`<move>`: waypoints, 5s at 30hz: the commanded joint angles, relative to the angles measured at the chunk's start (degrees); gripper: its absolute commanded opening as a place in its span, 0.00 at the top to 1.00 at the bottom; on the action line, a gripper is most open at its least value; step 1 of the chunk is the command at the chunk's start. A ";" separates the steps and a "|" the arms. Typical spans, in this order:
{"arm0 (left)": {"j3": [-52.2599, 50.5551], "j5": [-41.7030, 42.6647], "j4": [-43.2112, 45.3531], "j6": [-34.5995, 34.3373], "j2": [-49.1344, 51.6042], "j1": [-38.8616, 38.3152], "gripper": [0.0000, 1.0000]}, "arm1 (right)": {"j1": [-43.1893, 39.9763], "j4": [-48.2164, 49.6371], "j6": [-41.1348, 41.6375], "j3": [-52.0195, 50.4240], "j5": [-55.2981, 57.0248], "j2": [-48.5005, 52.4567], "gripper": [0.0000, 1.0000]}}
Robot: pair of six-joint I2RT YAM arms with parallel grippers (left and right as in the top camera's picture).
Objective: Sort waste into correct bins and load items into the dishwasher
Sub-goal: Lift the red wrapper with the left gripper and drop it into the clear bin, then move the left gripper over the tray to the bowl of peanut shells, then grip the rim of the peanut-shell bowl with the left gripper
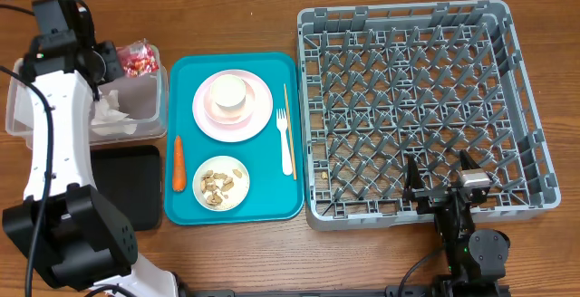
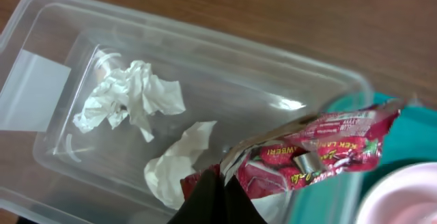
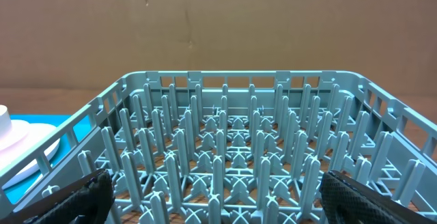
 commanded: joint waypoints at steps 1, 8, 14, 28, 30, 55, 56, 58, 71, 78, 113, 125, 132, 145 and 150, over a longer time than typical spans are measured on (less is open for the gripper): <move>-3.76 -6.60 2.51 1.77 0.70 0.15 0.94 | -0.11 0.44 -0.22 -0.59 -0.11 -0.44 0.00; -7.76 -7.48 9.14 6.99 0.85 0.17 0.92 | -0.11 0.44 -0.22 -0.59 -0.11 -0.44 0.00; -8.04 -7.54 13.44 7.48 0.85 0.20 0.32 | -0.11 0.44 -0.22 -0.59 -0.11 -0.44 0.00; -6.19 0.50 7.98 3.48 -6.21 -1.57 0.00 | -0.11 0.46 -0.22 -0.59 -0.11 -0.44 0.00; -6.19 5.14 2.36 -0.31 -9.70 -2.80 0.00 | -0.11 0.44 -0.22 -0.59 -0.11 -0.44 0.00; -11.89 18.45 -30.58 -11.41 -17.81 -27.78 0.19 | -0.11 0.44 -0.22 -0.59 -0.11 -0.44 0.00; -13.03 18.45 -29.83 -11.80 -17.81 -28.65 0.20 | -0.11 0.44 -0.22 -0.59 -0.11 -0.44 0.00; -15.32 18.56 -28.28 -12.70 -17.81 -30.27 0.22 | -0.11 0.44 -0.22 -0.59 -0.11 -0.44 0.00; -21.70 25.90 -23.98 -9.14 -17.81 -35.50 0.82 | -0.11 0.46 -0.22 -0.59 -0.11 -0.44 0.00; -21.70 25.75 -23.34 -9.92 -17.81 -36.33 0.61 | -0.11 0.44 -0.22 -0.59 -0.09 -0.44 0.00; -21.81 -0.44 -20.87 -32.00 -7.34 -47.54 0.67 | -0.11 0.44 -0.22 -0.59 -0.11 -0.44 0.00; -21.81 -0.37 -19.71 -32.02 -0.81 -47.54 0.70 | -0.11 0.44 -0.22 -0.59 -0.11 -0.44 0.00; -21.81 0.44 -19.96 -32.02 2.10 -47.54 0.74 | -0.11 0.44 -0.22 -0.59 -0.11 -0.44 0.00; -21.81 0.44 -21.22 -32.00 2.40 -47.54 0.77 | -0.11 0.44 -0.22 -0.59 -0.11 -0.44 0.00; -21.81 0.44 -21.53 -32.00 2.40 -47.56 0.80 | -0.11 0.44 -0.22 -0.59 -0.11 -0.44 0.00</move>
